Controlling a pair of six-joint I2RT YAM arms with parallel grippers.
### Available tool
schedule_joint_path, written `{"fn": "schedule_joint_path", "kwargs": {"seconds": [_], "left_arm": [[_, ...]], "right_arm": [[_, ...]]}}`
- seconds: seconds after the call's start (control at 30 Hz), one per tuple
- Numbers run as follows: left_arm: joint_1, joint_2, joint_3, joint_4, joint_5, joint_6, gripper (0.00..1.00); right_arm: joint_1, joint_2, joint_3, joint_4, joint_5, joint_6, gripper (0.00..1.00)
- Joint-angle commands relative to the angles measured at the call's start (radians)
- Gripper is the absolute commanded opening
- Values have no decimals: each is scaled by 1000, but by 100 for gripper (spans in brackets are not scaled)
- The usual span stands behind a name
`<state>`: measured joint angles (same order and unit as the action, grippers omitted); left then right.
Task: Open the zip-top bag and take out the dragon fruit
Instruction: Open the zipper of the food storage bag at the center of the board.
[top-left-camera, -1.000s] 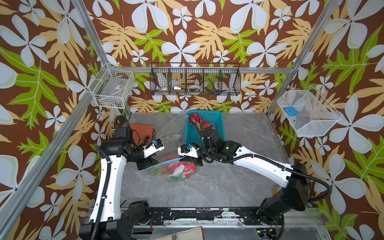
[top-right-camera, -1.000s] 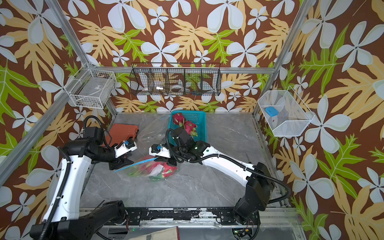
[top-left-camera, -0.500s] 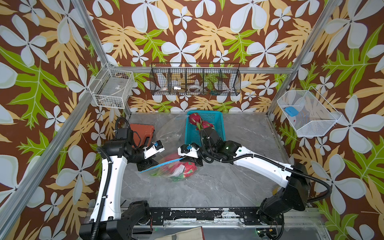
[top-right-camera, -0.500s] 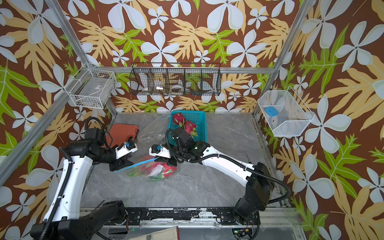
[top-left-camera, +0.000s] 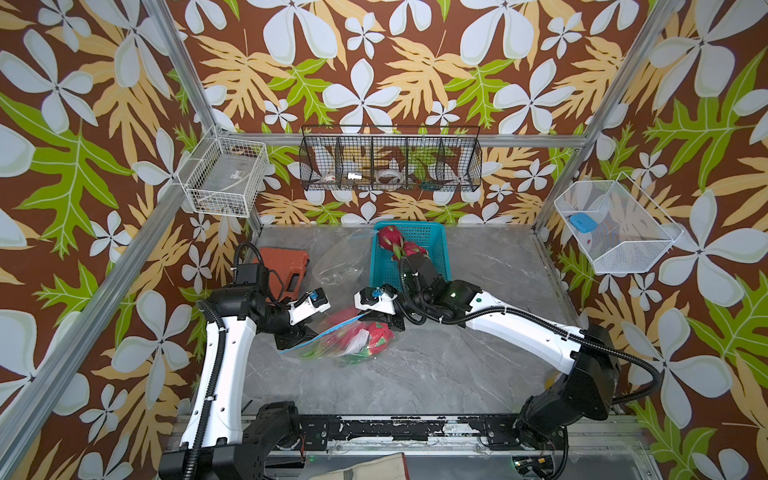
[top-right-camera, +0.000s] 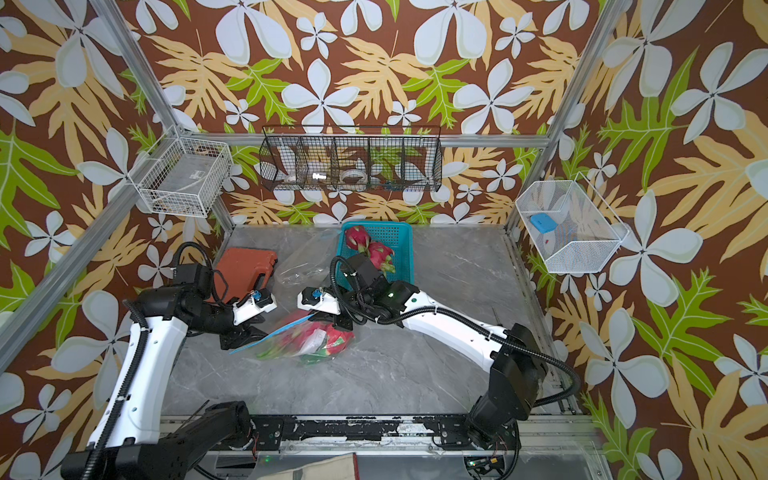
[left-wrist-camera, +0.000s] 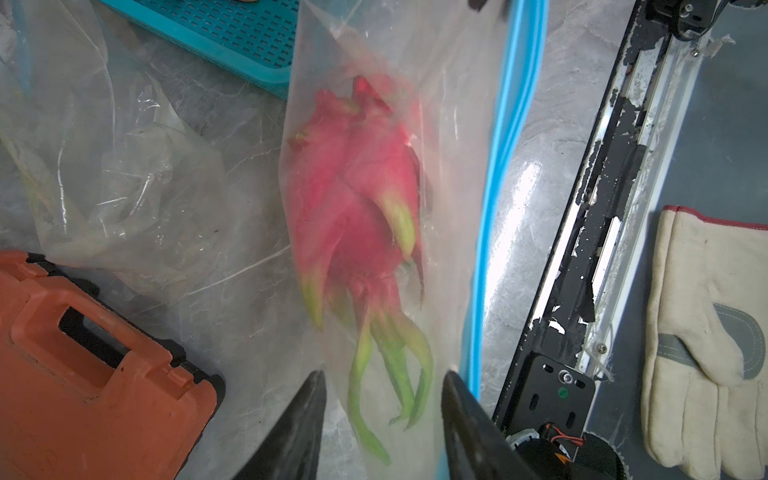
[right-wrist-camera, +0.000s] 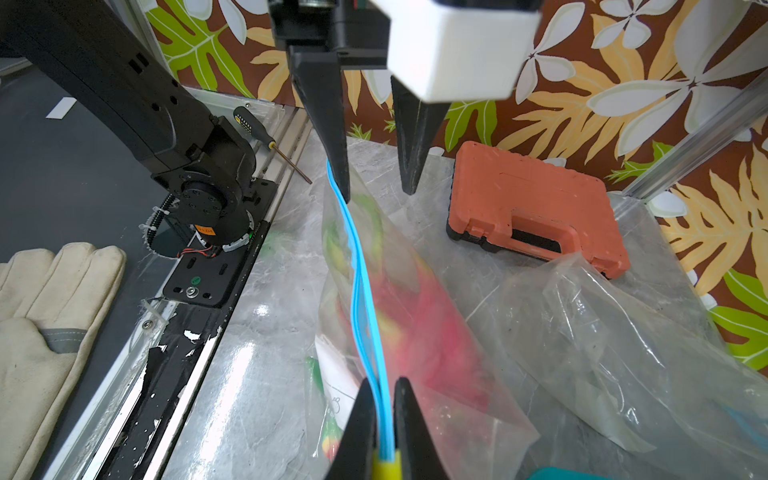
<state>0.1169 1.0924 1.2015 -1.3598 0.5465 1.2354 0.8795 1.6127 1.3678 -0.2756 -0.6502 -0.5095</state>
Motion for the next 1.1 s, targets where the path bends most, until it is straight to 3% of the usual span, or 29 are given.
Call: {"fn": "schedule_joint_path", "kwargs": {"seconds": [0.0, 0.13, 0.23, 0.37, 0.57, 0.77, 0.97, 1.07], "left_arm": [[-1, -7, -13, -18, 2, 18, 48], [-18, -11, -56, 29, 19, -9, 47], [-22, 11, -23, 90, 108, -108, 46], [-26, 64, 96, 91, 233, -212, 55], [-34, 111, 149, 22, 292, -213, 61], [-39, 110, 26, 89, 257, -188, 40], [-39, 114, 71, 67, 246, -143, 0], [-39, 85, 69, 77, 221, -117, 0]], "right_arm": [[-1, 1, 8, 14, 5, -1, 0], [0, -21, -11, 70, 48, 7, 0], [-14, -36, -20, 108, 84, -24, 0], [-63, 5, 30, 187, 76, 48, 0], [-69, 53, 35, 355, 146, 94, 0], [-79, 34, -16, 470, 127, 175, 0], [-78, -16, -86, 461, 172, 169, 5], [-79, -44, -119, 480, 233, 189, 30]]}}
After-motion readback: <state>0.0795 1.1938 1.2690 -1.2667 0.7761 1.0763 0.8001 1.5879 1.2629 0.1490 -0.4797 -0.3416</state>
